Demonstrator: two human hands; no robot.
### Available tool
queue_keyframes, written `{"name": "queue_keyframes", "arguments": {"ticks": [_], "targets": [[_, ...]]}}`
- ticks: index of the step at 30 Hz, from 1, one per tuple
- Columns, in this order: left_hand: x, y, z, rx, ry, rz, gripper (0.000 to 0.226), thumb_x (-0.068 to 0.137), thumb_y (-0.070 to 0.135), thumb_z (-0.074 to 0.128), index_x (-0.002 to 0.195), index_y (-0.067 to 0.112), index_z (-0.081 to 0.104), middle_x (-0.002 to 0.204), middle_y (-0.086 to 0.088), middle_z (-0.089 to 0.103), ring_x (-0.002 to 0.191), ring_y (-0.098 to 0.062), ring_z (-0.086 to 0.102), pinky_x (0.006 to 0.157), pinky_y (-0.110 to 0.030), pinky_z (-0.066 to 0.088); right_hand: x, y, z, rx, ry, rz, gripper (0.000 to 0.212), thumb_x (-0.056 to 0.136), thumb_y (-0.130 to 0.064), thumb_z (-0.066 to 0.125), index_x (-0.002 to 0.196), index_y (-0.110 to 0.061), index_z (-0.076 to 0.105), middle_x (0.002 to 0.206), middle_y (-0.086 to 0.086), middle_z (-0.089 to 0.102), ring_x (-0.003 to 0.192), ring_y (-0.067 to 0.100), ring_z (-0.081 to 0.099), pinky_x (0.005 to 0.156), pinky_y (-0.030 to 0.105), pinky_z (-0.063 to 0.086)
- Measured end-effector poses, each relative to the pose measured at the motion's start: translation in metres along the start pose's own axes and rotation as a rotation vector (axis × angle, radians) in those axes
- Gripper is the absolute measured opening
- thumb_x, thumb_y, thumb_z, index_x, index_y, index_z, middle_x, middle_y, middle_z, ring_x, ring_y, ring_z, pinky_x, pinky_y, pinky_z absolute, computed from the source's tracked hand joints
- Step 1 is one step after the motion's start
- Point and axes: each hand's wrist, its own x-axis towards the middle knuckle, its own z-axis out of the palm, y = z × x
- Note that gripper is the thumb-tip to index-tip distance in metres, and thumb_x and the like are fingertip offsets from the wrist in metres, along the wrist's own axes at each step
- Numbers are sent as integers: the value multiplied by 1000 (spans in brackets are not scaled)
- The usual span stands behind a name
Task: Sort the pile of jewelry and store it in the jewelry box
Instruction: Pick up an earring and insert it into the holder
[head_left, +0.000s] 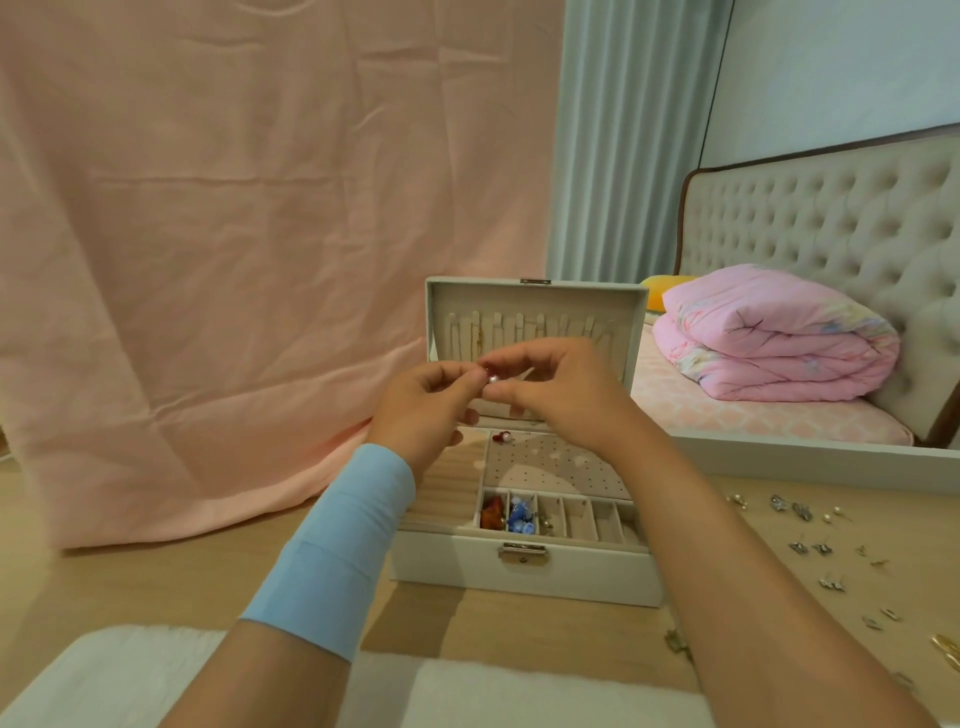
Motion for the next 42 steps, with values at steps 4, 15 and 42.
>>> {"name": "queue_keyframes", "arguments": {"ticks": [4,15,42], "targets": [[11,5,8,70,-42,18,10,93,29,66,91,23,73,87,5,74,68,-9,63,62,-25,50,1,9,-3,37,82,41,28,86,-9,77,112,-21,78,90,-8,79,62,13,66,71,26,61],[30,-21,17,297,-118,134,11,93,23,64,86,23,71,82,5,72,68,-5,61,69,-26,52,1,31,-8,-189,117,73,17,86,-22,79,99,-34,80,89,-17,76,79,-5,66,76,26,54],[38,-47,6,963,-268,284,25,92,26,59,109,38,73,109,14,70,87,-6,53,81,-25,49,-1,31,7,-978,-208,76,20,96,-26,65,111,-29,78,101,-6,77,91,15,68,84,32,56]]}}
